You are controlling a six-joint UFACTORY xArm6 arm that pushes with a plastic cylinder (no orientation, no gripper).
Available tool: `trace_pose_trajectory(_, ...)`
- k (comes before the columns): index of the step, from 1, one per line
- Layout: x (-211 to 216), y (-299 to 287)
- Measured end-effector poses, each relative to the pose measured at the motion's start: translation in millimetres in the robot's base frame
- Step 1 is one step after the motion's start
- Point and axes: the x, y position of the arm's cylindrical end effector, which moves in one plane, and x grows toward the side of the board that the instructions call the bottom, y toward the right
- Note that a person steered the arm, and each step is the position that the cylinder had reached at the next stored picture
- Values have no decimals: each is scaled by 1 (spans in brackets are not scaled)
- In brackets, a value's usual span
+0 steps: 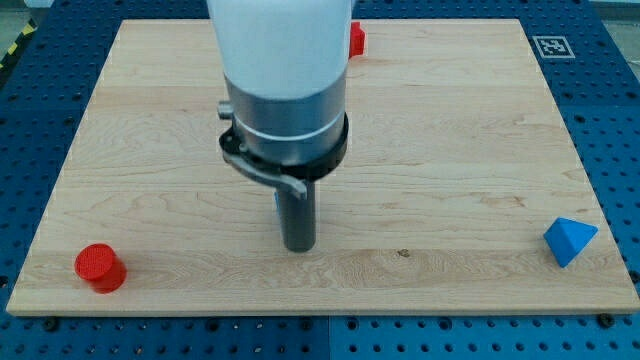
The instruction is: Slightly push the blue cube towards right side of the board
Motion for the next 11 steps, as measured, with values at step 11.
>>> trace_pose_trajectory(11, -127, -85)
